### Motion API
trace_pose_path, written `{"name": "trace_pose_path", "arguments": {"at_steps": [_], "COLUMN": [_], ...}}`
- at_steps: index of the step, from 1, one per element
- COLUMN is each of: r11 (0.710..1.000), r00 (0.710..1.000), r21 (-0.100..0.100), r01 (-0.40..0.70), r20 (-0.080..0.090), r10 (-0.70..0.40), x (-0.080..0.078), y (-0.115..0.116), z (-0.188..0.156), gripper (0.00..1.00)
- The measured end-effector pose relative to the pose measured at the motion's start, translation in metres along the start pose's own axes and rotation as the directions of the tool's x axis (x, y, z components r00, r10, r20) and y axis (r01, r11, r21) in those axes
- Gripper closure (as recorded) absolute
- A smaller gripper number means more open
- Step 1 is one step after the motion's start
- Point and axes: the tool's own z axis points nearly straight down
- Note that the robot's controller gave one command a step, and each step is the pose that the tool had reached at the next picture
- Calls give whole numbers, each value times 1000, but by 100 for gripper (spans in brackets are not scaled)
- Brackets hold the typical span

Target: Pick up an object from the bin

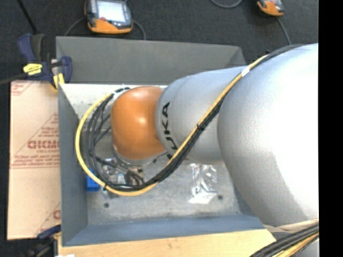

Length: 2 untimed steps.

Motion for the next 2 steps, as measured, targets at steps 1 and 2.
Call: {"name": "trace_pose_path", "arguments": {"at_steps": [1,2], "r11": [1000,996], "r00": [1000,996], "r21": [1,0], "r01": [-1,-85], "r20": [-5,-5], "r10": [1,85], "x": [1,-31], "y": [0,9], "z": [4,64], "gripper": [0,0]}}
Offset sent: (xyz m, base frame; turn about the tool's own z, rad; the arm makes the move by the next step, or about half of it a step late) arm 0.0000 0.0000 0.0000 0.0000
